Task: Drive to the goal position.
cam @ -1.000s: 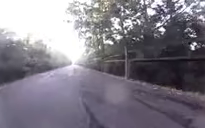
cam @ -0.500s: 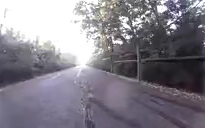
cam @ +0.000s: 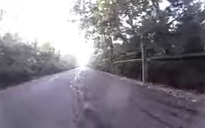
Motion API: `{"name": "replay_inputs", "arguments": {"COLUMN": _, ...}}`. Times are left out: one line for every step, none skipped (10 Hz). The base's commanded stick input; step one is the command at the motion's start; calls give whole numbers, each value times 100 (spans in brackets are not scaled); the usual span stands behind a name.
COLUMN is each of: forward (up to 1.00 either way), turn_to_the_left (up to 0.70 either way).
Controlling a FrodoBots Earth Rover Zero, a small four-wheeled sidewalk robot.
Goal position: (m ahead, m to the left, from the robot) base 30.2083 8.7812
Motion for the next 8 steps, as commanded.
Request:
{"name": "replay_inputs", "arguments": {"forward": 100, "turn_to_the_left": 0}}
{"name": "replay_inputs", "arguments": {"forward": 100, "turn_to_the_left": 0}}
{"name": "replay_inputs", "arguments": {"forward": 100, "turn_to_the_left": 0}}
{"name": "replay_inputs", "arguments": {"forward": 100, "turn_to_the_left": 0}}
{"name": "replay_inputs", "arguments": {"forward": 100, "turn_to_the_left": 0}}
{"name": "replay_inputs", "arguments": {"forward": 100, "turn_to_the_left": 26}}
{"name": "replay_inputs", "arguments": {"forward": 100, "turn_to_the_left": 39}}
{"name": "replay_inputs", "arguments": {"forward": 100, "turn_to_the_left": 26}}
